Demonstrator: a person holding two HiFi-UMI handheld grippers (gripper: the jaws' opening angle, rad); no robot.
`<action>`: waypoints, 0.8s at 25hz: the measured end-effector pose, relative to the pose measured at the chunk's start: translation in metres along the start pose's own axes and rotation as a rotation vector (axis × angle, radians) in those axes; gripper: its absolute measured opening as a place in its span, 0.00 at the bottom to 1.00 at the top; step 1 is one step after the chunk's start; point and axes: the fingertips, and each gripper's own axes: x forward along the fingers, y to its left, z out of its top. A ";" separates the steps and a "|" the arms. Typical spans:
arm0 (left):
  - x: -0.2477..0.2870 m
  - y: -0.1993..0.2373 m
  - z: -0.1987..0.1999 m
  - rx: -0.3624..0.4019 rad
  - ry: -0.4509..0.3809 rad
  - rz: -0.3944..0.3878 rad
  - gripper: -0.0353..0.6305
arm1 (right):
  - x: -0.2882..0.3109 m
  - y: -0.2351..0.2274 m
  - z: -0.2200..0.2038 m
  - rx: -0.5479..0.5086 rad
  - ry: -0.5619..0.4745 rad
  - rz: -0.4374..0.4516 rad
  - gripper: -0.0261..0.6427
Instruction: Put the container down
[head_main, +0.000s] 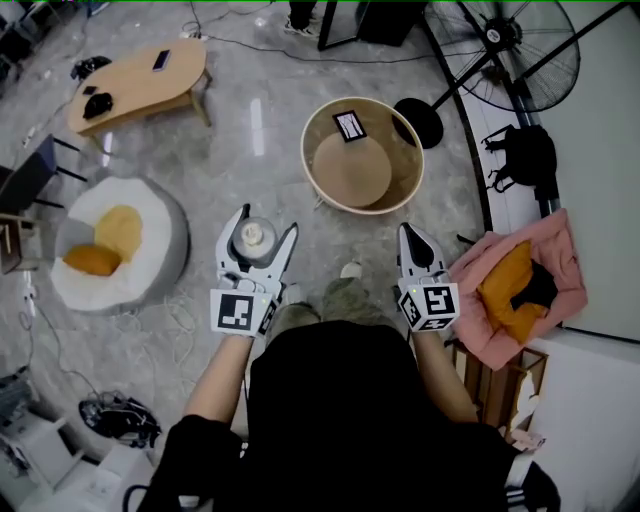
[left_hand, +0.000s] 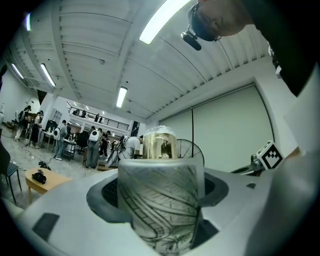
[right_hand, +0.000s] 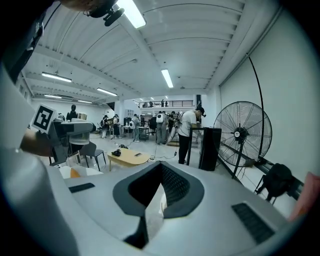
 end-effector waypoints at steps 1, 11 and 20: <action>0.004 0.001 -0.001 0.002 0.010 0.007 0.58 | 0.003 -0.002 -0.001 0.002 0.002 0.000 0.07; 0.048 0.011 -0.016 0.001 0.027 0.015 0.58 | 0.047 -0.031 -0.007 0.024 0.003 0.018 0.07; 0.143 0.020 -0.044 0.021 0.062 0.057 0.58 | 0.121 -0.117 -0.006 0.020 0.009 -0.021 0.07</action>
